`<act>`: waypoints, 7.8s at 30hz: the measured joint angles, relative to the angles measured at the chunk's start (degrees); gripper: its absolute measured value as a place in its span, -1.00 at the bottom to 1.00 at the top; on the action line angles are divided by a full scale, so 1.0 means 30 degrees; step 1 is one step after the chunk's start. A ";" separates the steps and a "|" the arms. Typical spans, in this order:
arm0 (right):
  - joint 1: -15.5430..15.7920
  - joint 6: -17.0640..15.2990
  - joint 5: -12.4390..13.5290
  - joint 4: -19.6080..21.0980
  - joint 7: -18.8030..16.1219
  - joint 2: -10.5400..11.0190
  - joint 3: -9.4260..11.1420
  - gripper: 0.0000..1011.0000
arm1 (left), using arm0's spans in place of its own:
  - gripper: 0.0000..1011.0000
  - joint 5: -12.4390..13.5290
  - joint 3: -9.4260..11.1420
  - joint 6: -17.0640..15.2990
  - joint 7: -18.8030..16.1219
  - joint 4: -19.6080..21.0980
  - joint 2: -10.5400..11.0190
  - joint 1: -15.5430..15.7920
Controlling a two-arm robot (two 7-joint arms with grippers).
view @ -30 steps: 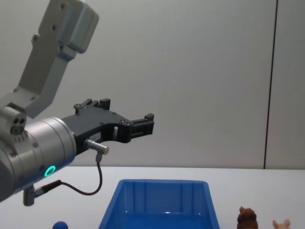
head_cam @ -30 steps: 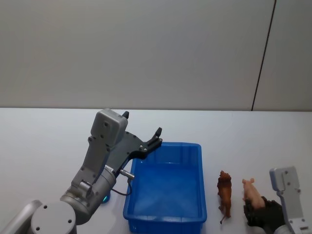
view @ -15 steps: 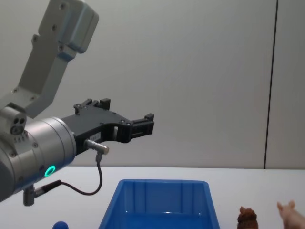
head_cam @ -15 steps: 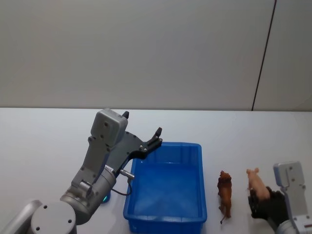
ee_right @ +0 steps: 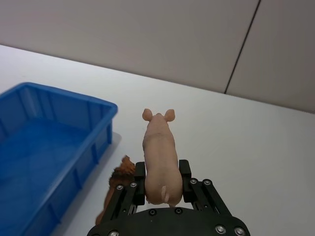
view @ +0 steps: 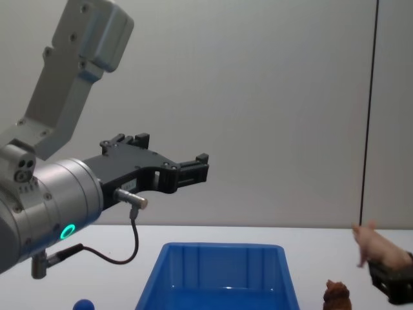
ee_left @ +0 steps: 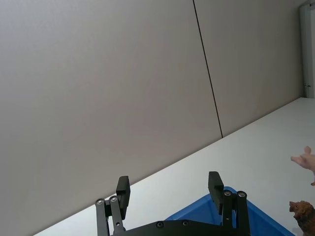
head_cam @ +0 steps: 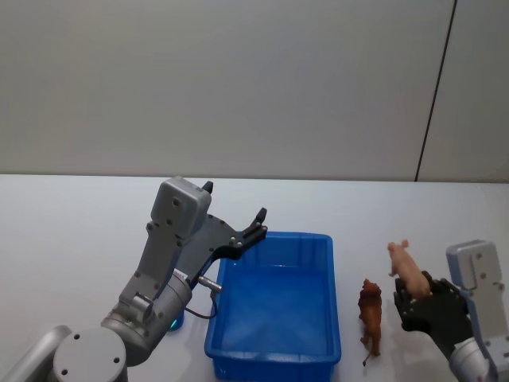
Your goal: Pick up the two dolls from the table and place them into the box.
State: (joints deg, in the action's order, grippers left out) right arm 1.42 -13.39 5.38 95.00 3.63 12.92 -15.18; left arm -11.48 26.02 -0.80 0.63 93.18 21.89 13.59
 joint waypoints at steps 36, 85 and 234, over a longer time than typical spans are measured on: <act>-0.4471 -0.0604 -0.0760 -0.4538 -0.7398 -0.2826 -0.1523 0.14 | 0.98 0.0000 0.0000 0.0001 0.0000 0.0001 0.0000 0.0000; -0.0770 -0.2558 -0.0619 -0.0175 -0.0142 -0.1405 -0.0941 0.98 | 0.98 0.0000 0.0000 0.0001 -0.0001 0.0000 0.0000 0.0000; -0.0433 0.0203 -0.0739 0.0819 0.0537 -0.1458 0.0237 0.98 | 0.98 0.0000 -0.0030 -0.0014 0.0004 -0.0003 -0.0025 0.0008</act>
State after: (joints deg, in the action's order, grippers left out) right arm 0.12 -12.78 3.17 97.46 5.24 8.55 -14.47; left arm -11.48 25.93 -0.84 0.64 93.17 21.82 13.61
